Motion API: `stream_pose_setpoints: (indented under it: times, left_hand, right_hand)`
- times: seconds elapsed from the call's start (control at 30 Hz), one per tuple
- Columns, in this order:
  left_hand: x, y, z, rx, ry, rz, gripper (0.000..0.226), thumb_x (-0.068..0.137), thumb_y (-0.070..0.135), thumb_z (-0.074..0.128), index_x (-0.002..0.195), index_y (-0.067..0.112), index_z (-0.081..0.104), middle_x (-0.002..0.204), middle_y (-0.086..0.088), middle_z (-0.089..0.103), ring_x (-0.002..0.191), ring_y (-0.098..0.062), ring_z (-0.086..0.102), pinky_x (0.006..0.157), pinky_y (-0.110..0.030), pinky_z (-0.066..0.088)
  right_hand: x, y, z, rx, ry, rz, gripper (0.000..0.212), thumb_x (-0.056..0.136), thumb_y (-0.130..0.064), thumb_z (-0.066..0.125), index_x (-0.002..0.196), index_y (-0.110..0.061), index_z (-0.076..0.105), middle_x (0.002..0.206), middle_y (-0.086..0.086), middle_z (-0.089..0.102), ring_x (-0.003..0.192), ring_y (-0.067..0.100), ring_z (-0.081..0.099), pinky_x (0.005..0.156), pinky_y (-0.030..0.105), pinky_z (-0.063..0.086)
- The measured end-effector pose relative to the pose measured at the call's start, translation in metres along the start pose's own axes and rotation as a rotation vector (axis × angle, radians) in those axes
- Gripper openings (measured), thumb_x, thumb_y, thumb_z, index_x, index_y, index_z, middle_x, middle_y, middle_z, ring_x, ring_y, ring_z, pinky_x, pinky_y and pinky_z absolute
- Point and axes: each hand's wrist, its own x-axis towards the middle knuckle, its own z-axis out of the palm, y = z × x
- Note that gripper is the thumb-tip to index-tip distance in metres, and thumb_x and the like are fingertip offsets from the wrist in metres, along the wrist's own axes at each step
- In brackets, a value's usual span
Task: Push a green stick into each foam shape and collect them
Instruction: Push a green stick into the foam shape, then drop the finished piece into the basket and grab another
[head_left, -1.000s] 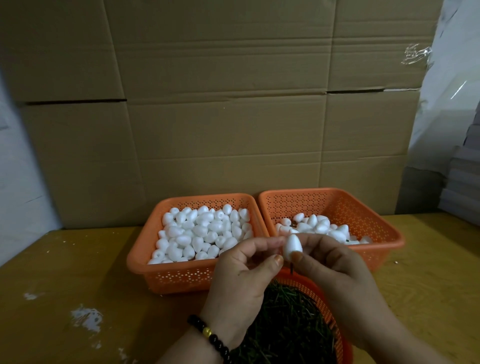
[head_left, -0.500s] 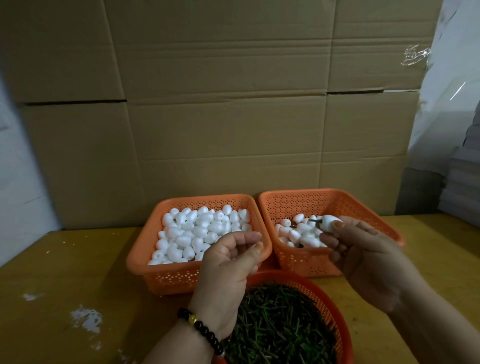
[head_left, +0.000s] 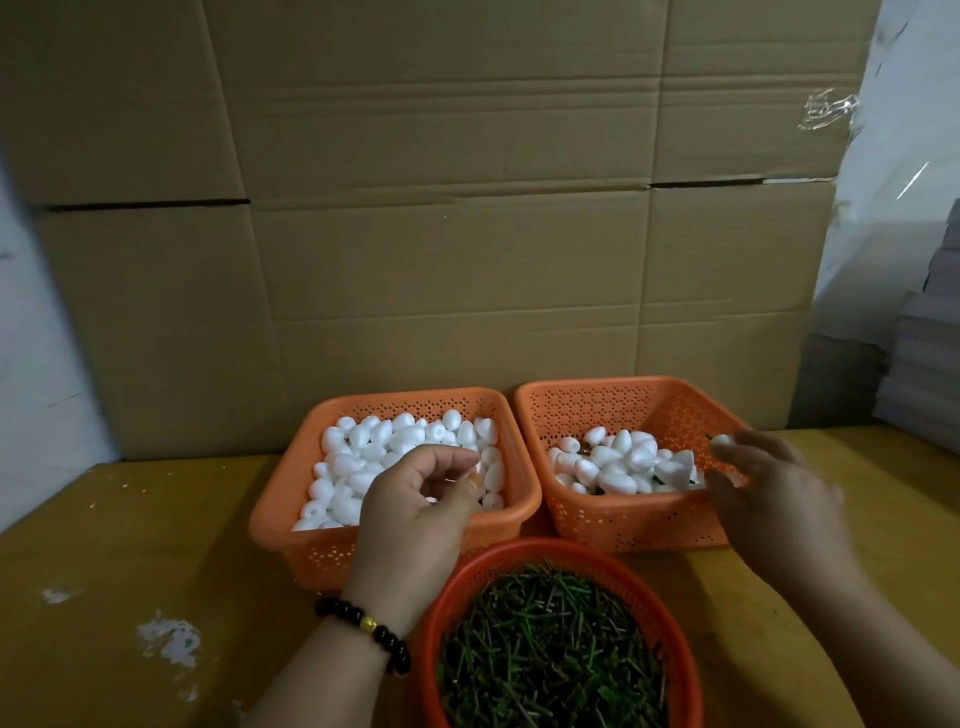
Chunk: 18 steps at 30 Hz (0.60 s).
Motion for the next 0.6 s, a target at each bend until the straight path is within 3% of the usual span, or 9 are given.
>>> stream_pose_setpoints:
  times: [0.13, 0.27, 0.37, 0.43, 0.53, 0.6]
  left_hand:
    - [0.011, -0.005, -0.012, 0.138, -0.051, -0.001, 0.020, 0.087, 0.013, 0.067, 0.087, 0.033, 0.068, 0.087, 0.020, 0.069, 0.085, 0.010, 0.060, 0.065, -0.001, 0.043]
    - [0.029, -0.009, -0.022, 0.401, -0.234, -0.040, 0.023, 0.092, 0.015, 0.058, 0.103, 0.035, 0.063, 0.110, 0.017, 0.062, 0.098, 0.006, 0.056, 0.072, -0.006, 0.039]
    - [0.050, -0.009, -0.025, 0.637, -0.397, -0.073, 0.030, 0.096, 0.022, 0.049, 0.122, 0.032, 0.058, 0.119, 0.015, 0.057, 0.100, 0.006, 0.051, 0.081, -0.012, 0.040]
    - [0.065, -0.012, -0.024, 0.846, -0.457, -0.106, 0.033, 0.096, 0.029, 0.045, 0.127, 0.038, 0.054, 0.132, 0.011, 0.051, 0.122, -0.004, 0.044, 0.103, -0.027, 0.036]
    - [0.082, -0.018, -0.021, 1.153, -0.605, -0.164, 0.043, 0.090, 0.046, 0.047, 0.132, 0.047, 0.046, 0.153, 0.008, 0.028, 0.144, -0.021, 0.010, 0.118, -0.045, 0.010]
    - [0.088, -0.019, -0.020, 1.208, -0.744, -0.241, 0.051, 0.087, 0.056, 0.050, 0.137, 0.046, 0.043, 0.158, 0.006, 0.017, 0.146, -0.023, 0.006, 0.116, -0.043, 0.008]
  right_hand:
    - [-0.001, -0.007, 0.000, -0.086, -0.129, -0.035, 0.051, 0.095, -0.048, 0.044, 0.139, -0.025, 0.047, 0.156, 0.000, 0.027, 0.136, 0.020, 0.038, 0.110, 0.048, 0.028]
    - [-0.007, -0.015, -0.004, -0.144, -0.171, -0.121, 0.051, 0.093, -0.054, 0.040, 0.142, -0.039, 0.037, 0.159, -0.001, 0.015, 0.142, 0.020, 0.028, 0.114, 0.046, 0.016]
    - [-0.017, -0.032, -0.019, -0.019, -0.105, -0.275, 0.041, 0.090, -0.039, 0.055, 0.130, -0.031, 0.056, 0.147, 0.002, 0.043, 0.132, 0.026, 0.040, 0.106, 0.047, 0.031]
    - [-0.025, -0.045, -0.031, 0.074, -0.183, -0.412, 0.034, 0.086, -0.039, 0.057, 0.119, -0.032, 0.062, 0.130, -0.007, 0.056, 0.112, 0.012, 0.055, 0.097, 0.041, 0.046]
    - [-0.044, -0.063, -0.040, 0.041, -0.459, -0.594, 0.038, 0.080, -0.055, 0.055, 0.117, -0.046, 0.056, 0.117, -0.026, 0.053, 0.097, -0.006, 0.056, 0.086, 0.024, 0.052]
    - [-0.055, -0.070, -0.036, -0.058, -0.635, -0.653, 0.058, 0.074, -0.066, 0.057, 0.128, -0.051, 0.041, 0.125, -0.032, 0.042, 0.109, -0.006, 0.050, 0.094, 0.023, 0.048]
